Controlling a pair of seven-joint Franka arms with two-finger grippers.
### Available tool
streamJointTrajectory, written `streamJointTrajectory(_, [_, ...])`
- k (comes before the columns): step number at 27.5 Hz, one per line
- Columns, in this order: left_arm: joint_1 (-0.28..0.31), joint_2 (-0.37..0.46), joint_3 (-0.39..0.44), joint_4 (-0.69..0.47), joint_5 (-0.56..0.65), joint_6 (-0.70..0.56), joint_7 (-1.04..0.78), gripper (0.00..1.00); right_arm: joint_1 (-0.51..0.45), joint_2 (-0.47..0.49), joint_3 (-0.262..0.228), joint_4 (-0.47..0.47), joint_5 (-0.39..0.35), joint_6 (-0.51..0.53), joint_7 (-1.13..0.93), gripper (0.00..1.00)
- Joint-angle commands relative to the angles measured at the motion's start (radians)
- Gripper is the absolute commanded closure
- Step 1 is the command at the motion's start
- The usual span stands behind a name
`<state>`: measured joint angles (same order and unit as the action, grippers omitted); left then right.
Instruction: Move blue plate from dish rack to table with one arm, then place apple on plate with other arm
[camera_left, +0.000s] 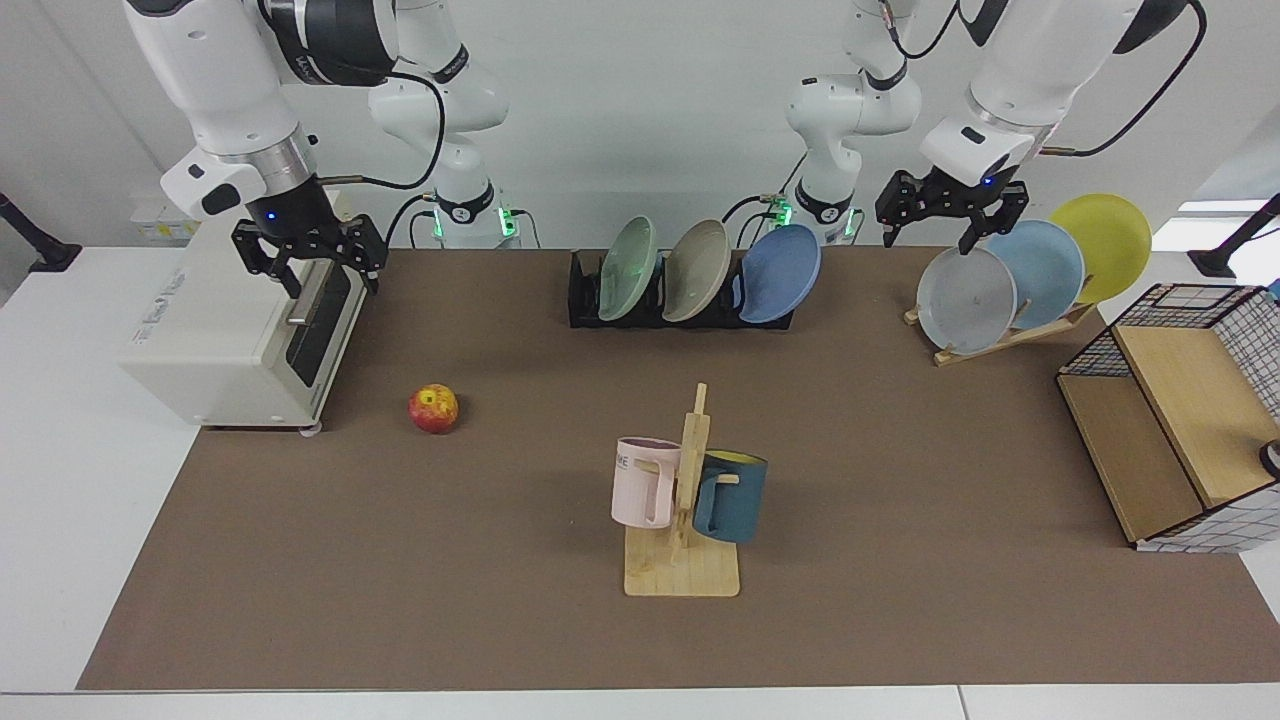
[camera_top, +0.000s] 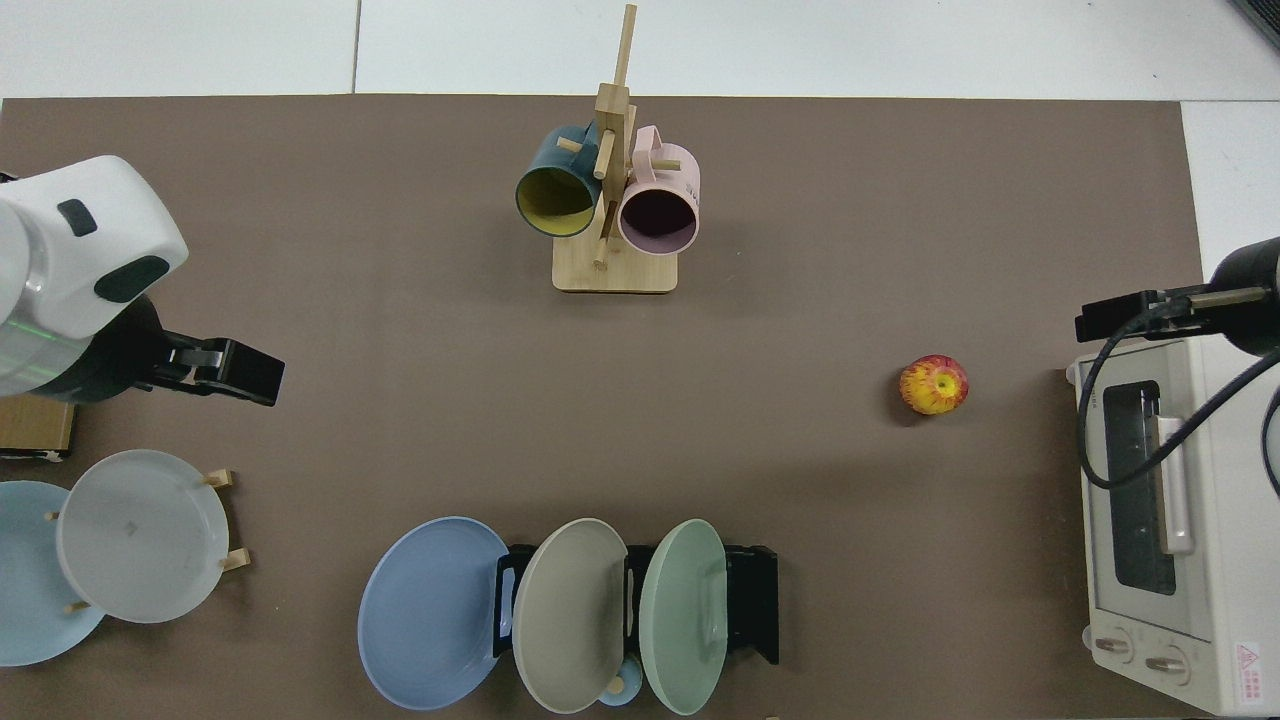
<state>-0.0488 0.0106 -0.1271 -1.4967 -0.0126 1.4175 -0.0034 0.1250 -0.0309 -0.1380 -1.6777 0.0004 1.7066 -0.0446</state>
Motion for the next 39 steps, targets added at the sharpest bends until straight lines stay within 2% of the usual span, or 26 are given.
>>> streamJointTrajectory(1, [-0.019, -0.026, 0.017, -0.03, 0.011, 0.006, 0.006, 0.0, -0.004, -0.001, 0.0, 0.001, 0.018, -0.019, -0.032, 0.01])
streamJointTrajectory(10, [-0.017, -0.031, 0.015, -0.036, 0.01, 0.009, 0.0, 0.0, -0.004, -0.003, 0.0, 0.0, 0.018, -0.024, -0.032, 0.01])
streamJointTrajectory(20, [-0.019, -0.031, 0.014, -0.033, 0.008, 0.012, -0.003, 0.0, 0.005, -0.011, 0.004, -0.048, 0.02, -0.007, -0.024, 0.01])
streamJointTrajectory(25, [-0.019, -0.031, 0.015, -0.034, 0.003, 0.012, -0.003, 0.0, 0.019, -0.011, 0.004, -0.115, 0.02, 0.068, -0.027, 0.01])
streamJointTrajectory(32, [-0.017, -0.037, 0.014, -0.049, 0.003, 0.011, -0.003, 0.0, 0.022, 0.011, 0.004, -0.181, 0.015, 0.116, -0.027, 0.01])
streamJointTrajectory(39, [-0.019, -0.113, 0.014, -0.163, -0.026, 0.029, -0.004, 0.0, 0.039, 0.035, 0.004, -0.257, 0.009, 0.205, -0.026, 0.01])
